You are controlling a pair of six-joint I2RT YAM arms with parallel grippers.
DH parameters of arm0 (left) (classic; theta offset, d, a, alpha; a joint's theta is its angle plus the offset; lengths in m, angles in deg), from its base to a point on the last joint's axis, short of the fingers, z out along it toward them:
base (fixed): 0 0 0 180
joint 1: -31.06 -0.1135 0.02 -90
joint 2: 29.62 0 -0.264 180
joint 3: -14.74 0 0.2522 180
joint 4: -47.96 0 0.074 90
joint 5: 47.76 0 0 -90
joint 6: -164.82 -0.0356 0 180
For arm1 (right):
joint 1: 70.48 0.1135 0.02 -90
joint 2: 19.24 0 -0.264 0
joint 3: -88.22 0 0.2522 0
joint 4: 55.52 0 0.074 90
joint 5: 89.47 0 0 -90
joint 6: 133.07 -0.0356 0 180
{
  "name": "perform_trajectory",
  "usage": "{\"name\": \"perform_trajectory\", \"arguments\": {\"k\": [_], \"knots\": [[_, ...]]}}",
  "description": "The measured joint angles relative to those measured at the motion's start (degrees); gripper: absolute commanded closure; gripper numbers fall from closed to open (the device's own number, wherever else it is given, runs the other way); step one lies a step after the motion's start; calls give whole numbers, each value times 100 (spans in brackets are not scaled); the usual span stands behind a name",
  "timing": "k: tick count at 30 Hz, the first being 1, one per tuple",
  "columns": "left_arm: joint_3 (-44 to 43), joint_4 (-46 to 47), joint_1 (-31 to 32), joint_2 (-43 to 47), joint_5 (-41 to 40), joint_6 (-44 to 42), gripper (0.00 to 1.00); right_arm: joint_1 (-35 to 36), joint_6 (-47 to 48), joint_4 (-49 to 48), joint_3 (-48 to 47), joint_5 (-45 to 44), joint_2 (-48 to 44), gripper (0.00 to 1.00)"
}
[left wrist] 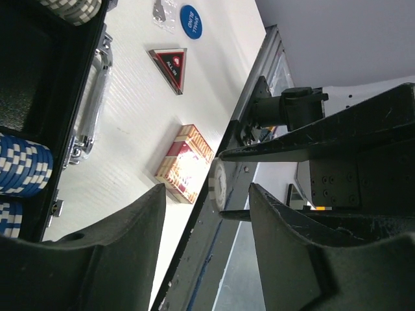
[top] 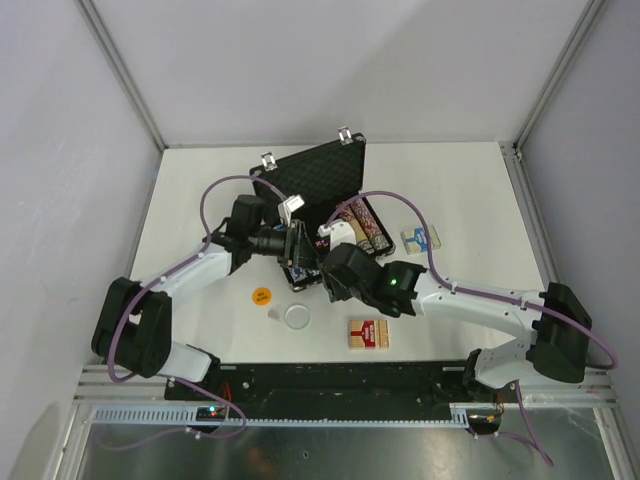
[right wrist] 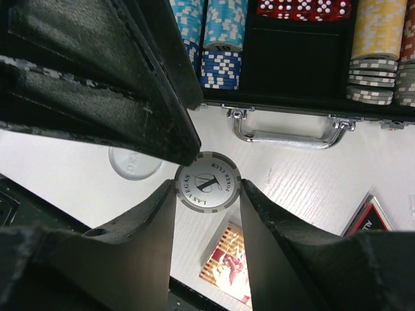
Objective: Pack up texas hold em set
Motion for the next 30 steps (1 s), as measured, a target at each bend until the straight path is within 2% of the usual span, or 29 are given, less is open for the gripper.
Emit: {"name": "perform_trajectory", "arguments": {"k": [16,24,30], "knots": [[13,2,210,-4,85,-15,45,39,247,66,-120,205,72,60],[181,-4,341,-7,-42,-46,56,39,273,70,-125,302,72,60],[192,-2,553,-7,-179,-55,69,39,273,70,-125,326,72,60]]}}
